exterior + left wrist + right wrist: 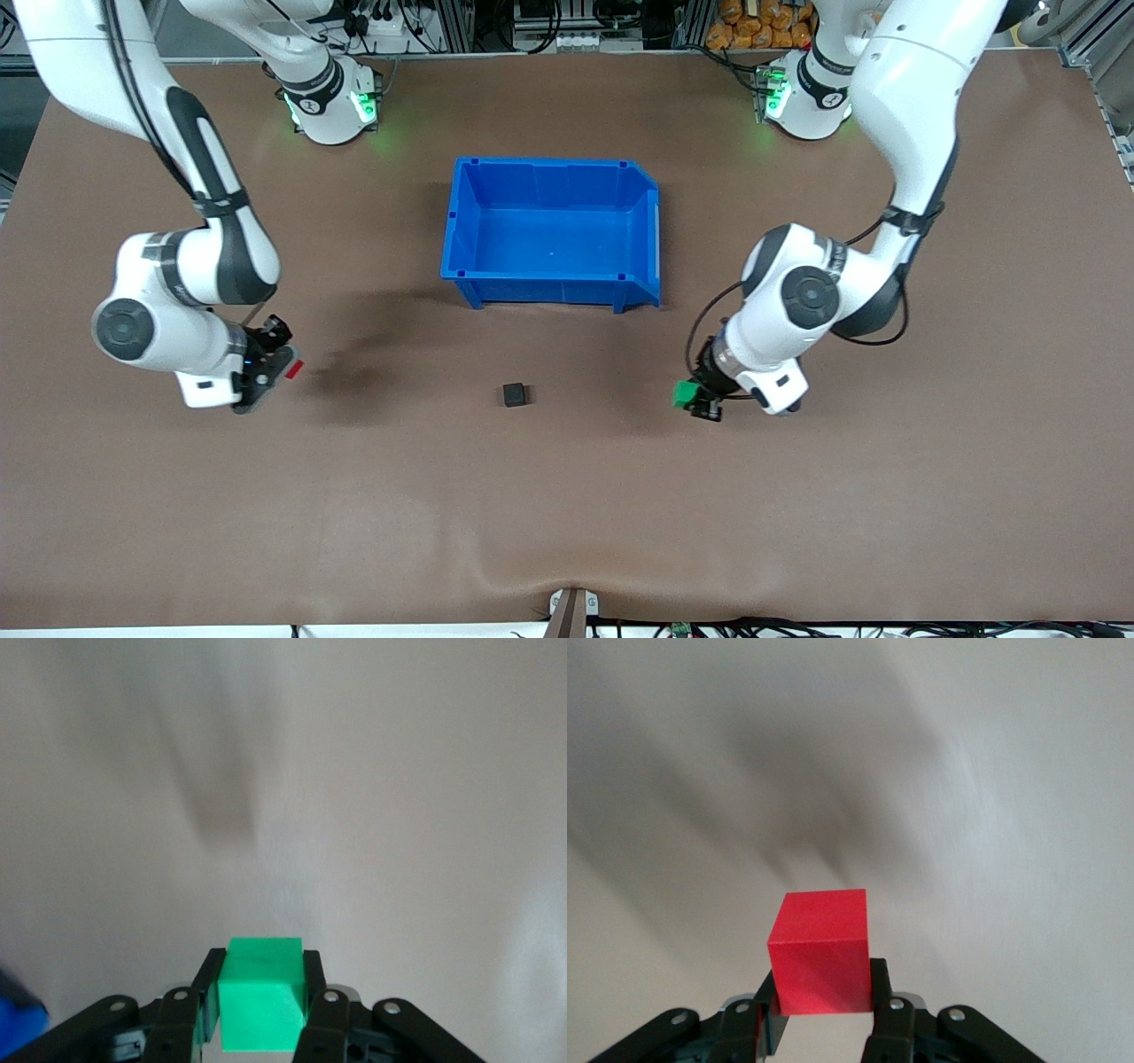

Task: Attach green and red cubes to black cube
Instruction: 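Lift both cubes and carry them toward the black cube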

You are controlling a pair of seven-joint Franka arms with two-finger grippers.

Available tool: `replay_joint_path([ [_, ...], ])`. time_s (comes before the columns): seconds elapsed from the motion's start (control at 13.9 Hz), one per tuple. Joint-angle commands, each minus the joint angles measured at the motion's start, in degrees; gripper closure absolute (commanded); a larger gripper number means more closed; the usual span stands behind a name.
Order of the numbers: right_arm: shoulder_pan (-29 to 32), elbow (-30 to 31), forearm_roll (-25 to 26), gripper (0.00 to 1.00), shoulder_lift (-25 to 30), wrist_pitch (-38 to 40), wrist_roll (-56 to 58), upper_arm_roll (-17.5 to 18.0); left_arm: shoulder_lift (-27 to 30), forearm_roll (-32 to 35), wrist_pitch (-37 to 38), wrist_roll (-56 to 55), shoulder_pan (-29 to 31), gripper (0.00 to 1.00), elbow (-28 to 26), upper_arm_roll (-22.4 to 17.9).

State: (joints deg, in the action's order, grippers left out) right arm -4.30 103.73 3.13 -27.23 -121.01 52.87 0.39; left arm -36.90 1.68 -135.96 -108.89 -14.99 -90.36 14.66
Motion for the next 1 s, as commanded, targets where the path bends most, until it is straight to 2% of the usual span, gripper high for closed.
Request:
replay_joint_path([
  [0.0,-3.4,-8.0,3.2,0.98,-6.1,2.9,3.8,-0.4,-4.1,0.3,1.2,-7.0,-2.2,1.0,5.4,-0.3],
  [0.22,-7.0,-14.8,3.4,0.98,-10.9,3.1,8.1,-0.4,-7.8,0.3,1.0,-14.9,-4.9,1.0,9.5,-0.3],
  [0.43,-8.7,-17.2,3.5,0.97,-14.9,1.7,11.7,-0.4,-11.1,0.3,0.9,-22.4,-7.9,1.0,13.5,-0.5],
  [0.72,-14.3,-19.6,3.6,0.93,-15.9,0.1,12.3,-0.4,-13.9,0.3,-6.8,-30.6,-11.4,1.0,14.5,-1.0],
  [0.93,-16.2,-22.3,3.3,0.92,-17.8,-0.6,10.7,-0.5,-16.4,0.3,-8.3,-33.9,-14.8,1.0,17.3,-2.3],
])
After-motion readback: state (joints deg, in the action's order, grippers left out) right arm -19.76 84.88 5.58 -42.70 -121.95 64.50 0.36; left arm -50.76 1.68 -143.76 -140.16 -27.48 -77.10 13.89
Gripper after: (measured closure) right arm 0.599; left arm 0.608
